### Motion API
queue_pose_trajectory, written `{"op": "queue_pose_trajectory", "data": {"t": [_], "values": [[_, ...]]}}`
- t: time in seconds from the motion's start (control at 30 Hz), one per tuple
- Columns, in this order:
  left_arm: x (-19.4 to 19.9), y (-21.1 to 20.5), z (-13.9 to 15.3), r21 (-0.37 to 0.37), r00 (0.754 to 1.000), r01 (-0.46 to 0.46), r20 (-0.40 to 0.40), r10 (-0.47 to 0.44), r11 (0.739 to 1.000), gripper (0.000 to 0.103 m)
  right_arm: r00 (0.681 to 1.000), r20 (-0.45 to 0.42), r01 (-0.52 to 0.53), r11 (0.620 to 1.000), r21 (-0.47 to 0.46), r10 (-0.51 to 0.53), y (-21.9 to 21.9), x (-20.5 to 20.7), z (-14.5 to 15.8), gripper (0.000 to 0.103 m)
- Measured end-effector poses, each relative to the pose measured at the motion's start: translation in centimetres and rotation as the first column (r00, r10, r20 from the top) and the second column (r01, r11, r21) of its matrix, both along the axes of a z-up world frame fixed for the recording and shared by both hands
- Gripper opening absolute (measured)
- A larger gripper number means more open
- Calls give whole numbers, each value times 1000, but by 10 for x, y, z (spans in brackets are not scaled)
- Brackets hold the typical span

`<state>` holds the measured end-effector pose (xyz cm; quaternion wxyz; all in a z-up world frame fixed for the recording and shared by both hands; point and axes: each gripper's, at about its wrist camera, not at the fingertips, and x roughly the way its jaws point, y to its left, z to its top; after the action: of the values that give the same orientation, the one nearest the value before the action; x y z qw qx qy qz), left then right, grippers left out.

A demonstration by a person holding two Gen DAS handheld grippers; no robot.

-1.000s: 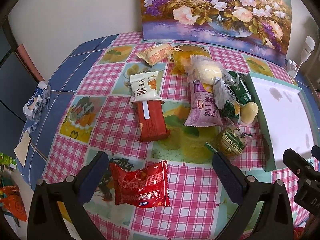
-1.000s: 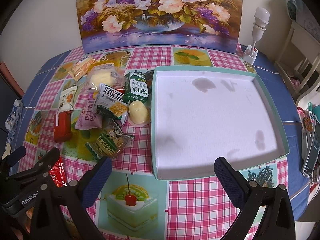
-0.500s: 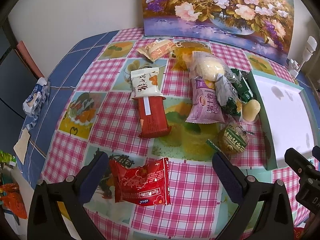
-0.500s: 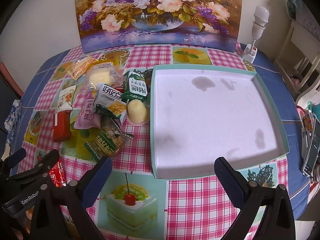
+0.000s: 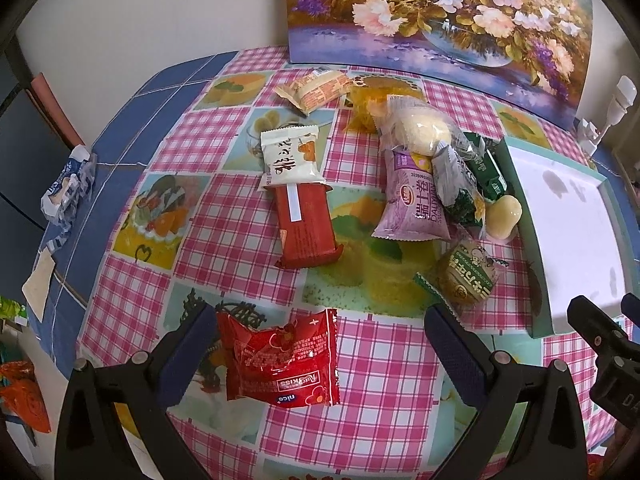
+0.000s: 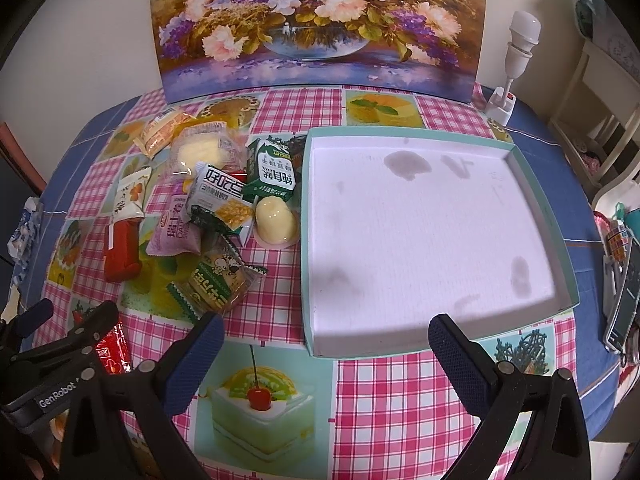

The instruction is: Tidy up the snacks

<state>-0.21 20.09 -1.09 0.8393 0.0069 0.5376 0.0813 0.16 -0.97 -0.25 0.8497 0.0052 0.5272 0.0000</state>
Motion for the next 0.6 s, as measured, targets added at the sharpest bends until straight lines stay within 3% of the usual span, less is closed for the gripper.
{"op": "queue_pose_trajectory", "data": {"t": [0.4, 0.6], "values": [[-4, 13, 1, -40, 1000, -10, -7, 10, 999, 103, 1000, -14, -12, 1000, -8, 12, 5, 4, -3, 103], [-9, 29, -1, -54, 1000, -30, -10, 30, 998, 103, 999, 16, -42, 998, 50, 41, 14, 16, 1, 103]]}}
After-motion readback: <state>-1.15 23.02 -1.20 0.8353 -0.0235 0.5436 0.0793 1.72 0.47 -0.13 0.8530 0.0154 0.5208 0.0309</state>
